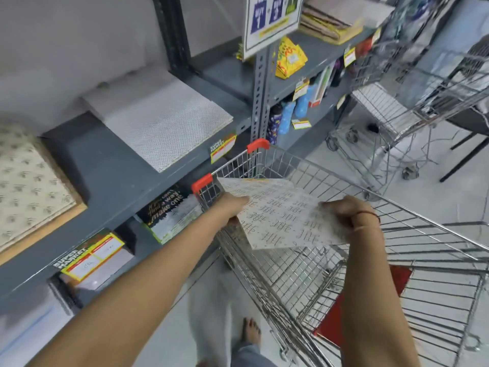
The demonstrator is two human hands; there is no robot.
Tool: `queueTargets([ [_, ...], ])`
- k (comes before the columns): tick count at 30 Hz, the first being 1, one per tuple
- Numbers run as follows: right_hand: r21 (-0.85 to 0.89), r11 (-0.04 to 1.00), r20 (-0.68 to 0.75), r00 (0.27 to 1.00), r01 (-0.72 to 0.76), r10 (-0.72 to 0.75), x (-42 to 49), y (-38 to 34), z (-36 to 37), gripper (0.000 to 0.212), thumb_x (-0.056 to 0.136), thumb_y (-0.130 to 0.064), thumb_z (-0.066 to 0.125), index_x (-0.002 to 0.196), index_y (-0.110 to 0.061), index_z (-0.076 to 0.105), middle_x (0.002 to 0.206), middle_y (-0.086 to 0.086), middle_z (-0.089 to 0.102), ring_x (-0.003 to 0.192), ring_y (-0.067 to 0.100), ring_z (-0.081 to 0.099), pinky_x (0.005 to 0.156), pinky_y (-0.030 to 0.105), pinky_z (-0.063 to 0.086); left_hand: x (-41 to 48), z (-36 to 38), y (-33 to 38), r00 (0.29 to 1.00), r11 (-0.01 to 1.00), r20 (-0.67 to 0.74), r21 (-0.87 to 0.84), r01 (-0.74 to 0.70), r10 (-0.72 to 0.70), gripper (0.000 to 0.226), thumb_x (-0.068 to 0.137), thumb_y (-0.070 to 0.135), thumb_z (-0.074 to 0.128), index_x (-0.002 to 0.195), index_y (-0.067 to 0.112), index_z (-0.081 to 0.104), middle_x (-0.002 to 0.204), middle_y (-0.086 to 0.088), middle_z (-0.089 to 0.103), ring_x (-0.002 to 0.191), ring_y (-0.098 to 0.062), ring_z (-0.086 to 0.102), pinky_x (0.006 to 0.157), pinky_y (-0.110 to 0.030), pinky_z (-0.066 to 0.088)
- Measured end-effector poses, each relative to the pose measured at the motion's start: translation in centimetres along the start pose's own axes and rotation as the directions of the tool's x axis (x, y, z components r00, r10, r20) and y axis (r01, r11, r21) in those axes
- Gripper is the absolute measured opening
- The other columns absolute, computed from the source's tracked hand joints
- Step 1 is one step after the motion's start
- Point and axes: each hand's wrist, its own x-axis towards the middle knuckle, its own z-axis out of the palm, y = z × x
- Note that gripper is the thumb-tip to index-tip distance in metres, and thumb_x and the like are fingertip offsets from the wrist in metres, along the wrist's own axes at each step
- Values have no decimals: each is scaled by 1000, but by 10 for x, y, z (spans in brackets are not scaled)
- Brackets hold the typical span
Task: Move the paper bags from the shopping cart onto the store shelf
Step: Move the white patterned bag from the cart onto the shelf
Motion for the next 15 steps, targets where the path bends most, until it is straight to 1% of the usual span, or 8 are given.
queueTargets([
  [1, 10, 1000, 3, 1000, 24, -24, -11, 0, -2, 54, 84, -34, 67, 117, 7, 57, 116, 22, 64, 105, 36, 63, 94, 47, 51, -8, -10, -4, 1000, 999, -10, -26, -18, 18, 62, 93, 36, 55, 141, 2, 36, 137, -10, 52, 78, -16, 58, 53, -10, 47],
  [3, 36, 997, -1, 998, 62, -62, -31, 5, -6, 58, 81, -36, 70, 115, 9, 59, 108, 23, 67, 88, 32, 66, 79, 38, 53, -23, -25, -15, 999, 996, -1, -75, -40, 40, 57, 89, 38, 60, 134, 5, 47, 135, -9, 57, 104, -24, 62, 73, -19, 49],
  [4, 34, 996, -27, 996, 88, -87, -37, 8, -11, 59, 79, -37, 71, 111, 12, 61, 99, 21, 68, 75, 28, 64, 73, 34, 51, -29, -30, -16, 999, 993, 25, -110, -41, 44, 53, 88, 39, 62, 129, 6, 53, 128, -8, 62, 104, -23, 64, 73, -21, 52],
  [7, 101, 983, -74, 987, 152, -145, -63, 7, -16, 63, 74, -37, 76, 105, 17, 61, 77, 24, 68, 65, 24, 59, 74, 42, 56, -55, -52, -24, 991, 977, 108, -207, -58, 82, 44, 86, 37, 65, 120, 9, 61, 113, -4, 69, 83, -12, 66, 48, -17, 53],
  [8, 144, 972, -91, 980, 187, -175, -75, 4, -15, 58, 73, -34, 78, 101, 15, 63, 70, 21, 71, 58, 21, 61, 69, 37, 59, -63, -61, -27, 987, 972, 124, -224, -71, 100, 41, 85, 37, 66, 117, 10, 63, 112, -4, 70, 83, -12, 66, 49, -19, 55],
  [10, 224, 939, -117, 964, 260, -239, -96, -1, -12, 41, 72, -28, 79, 89, 8, 67, 55, 9, 70, 46, 19, 61, 57, 25, 56, -78, -78, -34, 978, 959, 140, -260, -114, 154, 32, 86, 33, 66, 110, 12, 65, 108, -3, 72, 83, -10, 68, 59, -22, 58],
  [12, 270, 914, -131, 952, 303, -277, -115, -5, -8, 33, 69, -27, 80, 80, 2, 66, 56, 6, 67, 49, 19, 59, 65, 29, 52, -92, -91, -40, 970, 947, 148, -288, -146, 194, 20, 87, 30, 65, 100, 15, 67, 87, 5, 77, 73, -5, 71, 57, -21, 59],
  [15, 307, 890, -112, 941, 338, -319, -138, -9, -6, 51, 61, -32, 81, 88, 8, 65, 60, 13, 67, 55, 24, 59, 65, 35, 49, -112, -110, -49, 956, 932, 157, -309, -191, 248, 9, 88, 28, 64, 86, 19, 65, 64, 12, 75, 57, 1, 70, 46, -16, 53],
])
